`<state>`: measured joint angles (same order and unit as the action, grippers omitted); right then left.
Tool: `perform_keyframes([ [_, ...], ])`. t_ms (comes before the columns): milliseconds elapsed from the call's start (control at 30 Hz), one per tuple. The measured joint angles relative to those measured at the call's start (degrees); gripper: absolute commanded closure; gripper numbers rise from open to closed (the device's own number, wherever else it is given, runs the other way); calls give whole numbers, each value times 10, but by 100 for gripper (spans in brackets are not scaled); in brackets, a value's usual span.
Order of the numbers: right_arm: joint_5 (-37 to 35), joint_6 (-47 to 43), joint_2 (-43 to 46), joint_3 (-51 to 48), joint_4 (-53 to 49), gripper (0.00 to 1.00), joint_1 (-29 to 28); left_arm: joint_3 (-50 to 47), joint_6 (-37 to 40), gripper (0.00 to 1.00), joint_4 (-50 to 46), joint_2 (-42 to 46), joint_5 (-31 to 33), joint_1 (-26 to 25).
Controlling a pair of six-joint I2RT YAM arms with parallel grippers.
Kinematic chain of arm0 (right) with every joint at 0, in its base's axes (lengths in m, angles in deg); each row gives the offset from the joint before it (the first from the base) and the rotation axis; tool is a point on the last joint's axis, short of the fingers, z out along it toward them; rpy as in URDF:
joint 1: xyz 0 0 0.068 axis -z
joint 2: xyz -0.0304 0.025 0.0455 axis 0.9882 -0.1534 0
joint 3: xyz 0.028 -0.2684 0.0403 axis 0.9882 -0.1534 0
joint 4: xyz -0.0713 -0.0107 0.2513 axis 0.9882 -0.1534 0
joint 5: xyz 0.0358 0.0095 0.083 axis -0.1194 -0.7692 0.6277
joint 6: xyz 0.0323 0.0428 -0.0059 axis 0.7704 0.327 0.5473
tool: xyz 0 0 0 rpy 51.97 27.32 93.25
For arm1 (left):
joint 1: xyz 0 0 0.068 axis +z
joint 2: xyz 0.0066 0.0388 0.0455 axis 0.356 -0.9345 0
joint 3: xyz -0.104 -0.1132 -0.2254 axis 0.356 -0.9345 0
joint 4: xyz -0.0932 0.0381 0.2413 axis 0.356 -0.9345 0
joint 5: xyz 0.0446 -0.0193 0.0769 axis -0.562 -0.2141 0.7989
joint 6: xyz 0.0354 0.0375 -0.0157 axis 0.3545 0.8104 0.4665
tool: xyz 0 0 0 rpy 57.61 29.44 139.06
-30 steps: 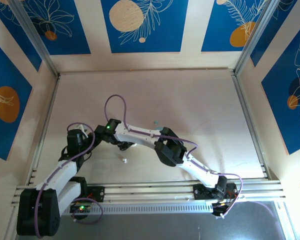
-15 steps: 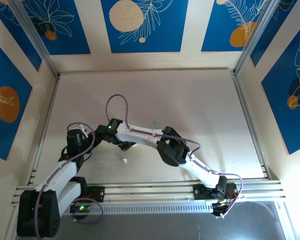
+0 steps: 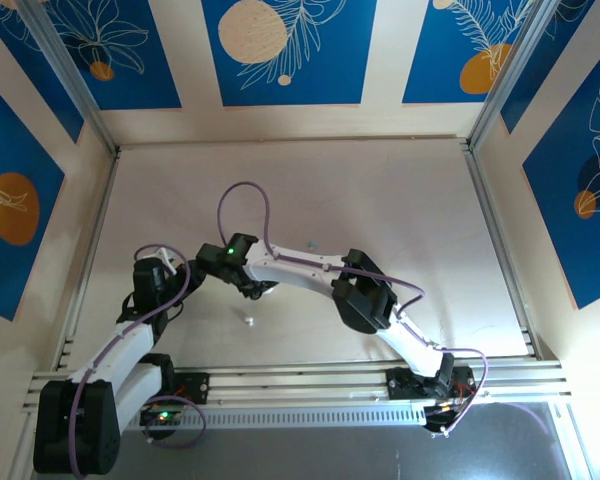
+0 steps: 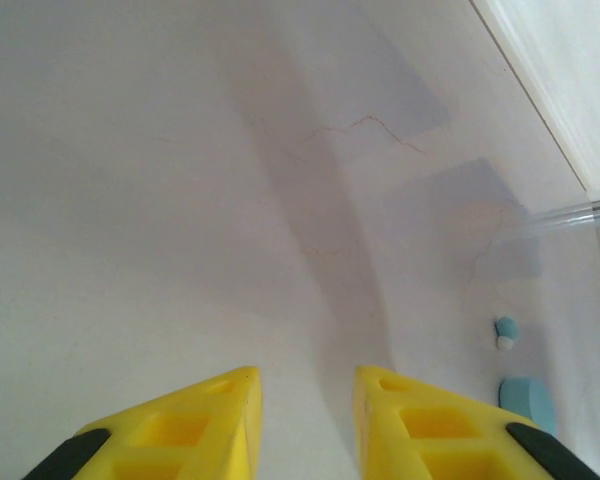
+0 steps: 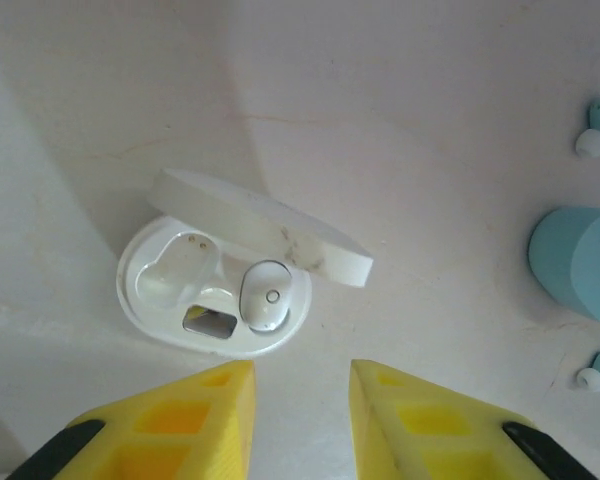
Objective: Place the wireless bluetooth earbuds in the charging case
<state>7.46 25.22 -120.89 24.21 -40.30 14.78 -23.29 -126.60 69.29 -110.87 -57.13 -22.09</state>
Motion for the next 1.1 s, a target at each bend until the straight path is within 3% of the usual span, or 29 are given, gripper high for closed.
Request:
perform_keyframes([
  [367,81,-3,268,-304,227,57,16,0,5,72,10,24,-19,-25],
  [667,181,2,479,-550,426,49,70,0,40,70,11,78,7,-119],
  [833,256,17,573,-676,535,41,130,0,73,60,12,102,35,-176],
  [1100,376,43,639,-792,652,33,207,0,124,31,16,143,91,-244],
])
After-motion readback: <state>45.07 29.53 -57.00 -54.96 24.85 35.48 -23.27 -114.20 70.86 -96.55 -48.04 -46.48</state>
